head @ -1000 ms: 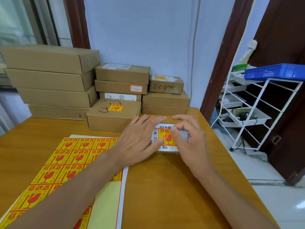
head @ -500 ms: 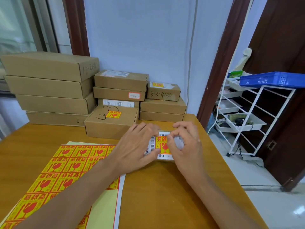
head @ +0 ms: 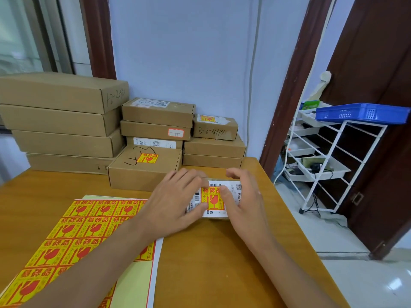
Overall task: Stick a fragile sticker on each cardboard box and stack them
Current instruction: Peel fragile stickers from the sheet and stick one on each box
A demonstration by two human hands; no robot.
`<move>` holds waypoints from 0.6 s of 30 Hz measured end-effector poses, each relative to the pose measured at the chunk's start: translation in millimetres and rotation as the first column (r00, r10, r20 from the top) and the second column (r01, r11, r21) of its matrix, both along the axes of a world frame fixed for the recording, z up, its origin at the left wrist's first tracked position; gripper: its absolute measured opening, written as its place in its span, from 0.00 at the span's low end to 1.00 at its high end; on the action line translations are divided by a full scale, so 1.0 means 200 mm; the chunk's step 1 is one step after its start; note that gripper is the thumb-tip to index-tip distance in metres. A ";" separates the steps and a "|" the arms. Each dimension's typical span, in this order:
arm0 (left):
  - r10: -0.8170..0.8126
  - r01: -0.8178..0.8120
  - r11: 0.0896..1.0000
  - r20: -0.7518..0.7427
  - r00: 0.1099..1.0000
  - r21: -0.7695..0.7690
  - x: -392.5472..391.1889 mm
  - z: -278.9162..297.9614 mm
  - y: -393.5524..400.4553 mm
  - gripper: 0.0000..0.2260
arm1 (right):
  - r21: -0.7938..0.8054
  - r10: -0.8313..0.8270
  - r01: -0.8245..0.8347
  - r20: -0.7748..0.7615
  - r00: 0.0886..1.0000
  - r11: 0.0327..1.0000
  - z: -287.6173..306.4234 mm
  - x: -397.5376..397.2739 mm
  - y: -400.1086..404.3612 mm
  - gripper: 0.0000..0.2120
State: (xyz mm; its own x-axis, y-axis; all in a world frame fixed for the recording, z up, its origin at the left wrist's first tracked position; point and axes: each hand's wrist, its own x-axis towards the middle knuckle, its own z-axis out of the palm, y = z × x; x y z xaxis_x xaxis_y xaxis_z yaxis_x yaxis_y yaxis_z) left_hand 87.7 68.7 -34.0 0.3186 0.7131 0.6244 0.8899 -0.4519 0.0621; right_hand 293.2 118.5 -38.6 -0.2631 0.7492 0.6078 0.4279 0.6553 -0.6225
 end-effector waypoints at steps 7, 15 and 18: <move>0.006 -0.003 1.000 0.101 0.995 -0.026 -0.03 -0.01 0.00 0.14 | -0.028 0.257 -0.256 0.047 0.965 0.966 0.00 0.01 -0.01 0.15; -0.017 0.020 1.000 0.126 0.992 -0.021 -0.03 -0.02 0.01 0.14 | 0.002 0.253 -0.254 0.052 0.966 0.967 -0.01 0.00 -0.02 0.11; -0.022 0.025 0.999 0.128 0.992 -0.027 -0.03 -0.02 0.01 0.12 | 0.006 0.250 -0.251 0.058 0.966 0.968 -0.01 0.00 -0.01 0.13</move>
State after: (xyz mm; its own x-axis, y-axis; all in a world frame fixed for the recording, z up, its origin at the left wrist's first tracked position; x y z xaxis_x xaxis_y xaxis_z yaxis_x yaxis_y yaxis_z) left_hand 80.7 70.8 -37.6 0.2547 0.7245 0.6404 0.8631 -0.4690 0.1873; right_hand 292.3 115.9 -40.6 -0.4758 0.6468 0.5961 0.2832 0.7543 -0.5923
